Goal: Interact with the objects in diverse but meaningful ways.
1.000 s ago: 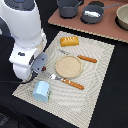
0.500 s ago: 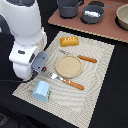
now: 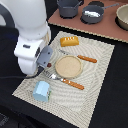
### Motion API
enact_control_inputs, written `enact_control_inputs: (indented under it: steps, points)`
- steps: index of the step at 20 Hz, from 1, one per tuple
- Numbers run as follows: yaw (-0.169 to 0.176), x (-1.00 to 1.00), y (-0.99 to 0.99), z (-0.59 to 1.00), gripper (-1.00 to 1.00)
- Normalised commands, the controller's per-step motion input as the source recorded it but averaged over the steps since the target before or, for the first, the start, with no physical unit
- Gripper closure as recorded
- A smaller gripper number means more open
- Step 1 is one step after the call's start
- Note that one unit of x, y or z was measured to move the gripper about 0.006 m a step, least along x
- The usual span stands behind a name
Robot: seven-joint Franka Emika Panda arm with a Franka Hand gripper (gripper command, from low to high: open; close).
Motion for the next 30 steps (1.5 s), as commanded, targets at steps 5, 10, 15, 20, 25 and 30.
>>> enact_control_inputs:
  steps: [5,10,15,20,25,30]
  points:
    - [0.048,0.67,0.2,0.47,1.0]
    - [0.0,1.0,0.15,0.56,1.0]
    - [0.0,1.0,0.11,0.62,1.0]
    - [0.0,1.0,0.12,0.51,1.0]
    - [0.0,1.0,0.15,0.42,1.0]
    - [-0.003,0.98,0.27,0.29,1.0]
